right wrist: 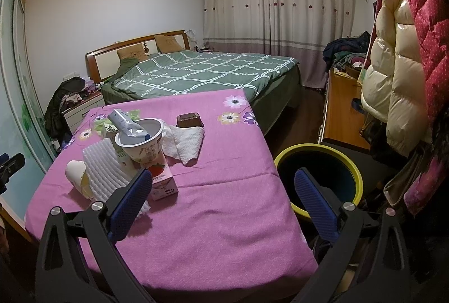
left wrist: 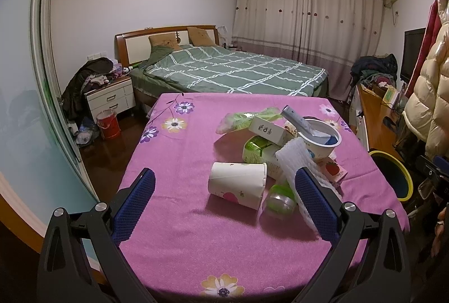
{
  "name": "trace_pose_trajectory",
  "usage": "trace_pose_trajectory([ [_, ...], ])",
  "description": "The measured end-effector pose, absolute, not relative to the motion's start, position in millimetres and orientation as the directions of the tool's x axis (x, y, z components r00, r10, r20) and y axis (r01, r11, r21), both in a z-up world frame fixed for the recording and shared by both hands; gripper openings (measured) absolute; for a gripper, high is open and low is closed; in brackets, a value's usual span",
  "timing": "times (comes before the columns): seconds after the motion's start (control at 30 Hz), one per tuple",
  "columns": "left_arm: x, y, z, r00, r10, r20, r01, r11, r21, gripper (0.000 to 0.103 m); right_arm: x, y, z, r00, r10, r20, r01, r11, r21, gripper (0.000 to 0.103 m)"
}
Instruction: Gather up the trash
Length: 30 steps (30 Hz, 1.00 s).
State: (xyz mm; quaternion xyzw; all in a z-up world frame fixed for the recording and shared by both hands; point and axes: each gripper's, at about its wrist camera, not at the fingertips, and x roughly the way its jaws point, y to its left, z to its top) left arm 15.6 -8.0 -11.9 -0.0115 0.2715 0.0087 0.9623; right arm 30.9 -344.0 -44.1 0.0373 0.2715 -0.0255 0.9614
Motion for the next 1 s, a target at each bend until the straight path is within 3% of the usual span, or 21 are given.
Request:
trace_pose_trajectory([
  [1.0, 17.1, -9.0, -15.6, 0.845, 0.01, -0.535, -0.02, 1.0, -0.014, 0.098, 32.3, -344.9, -50.4, 0.847, -0.029, -0.531, 0.071, 0.996, 0.059, 0.097],
])
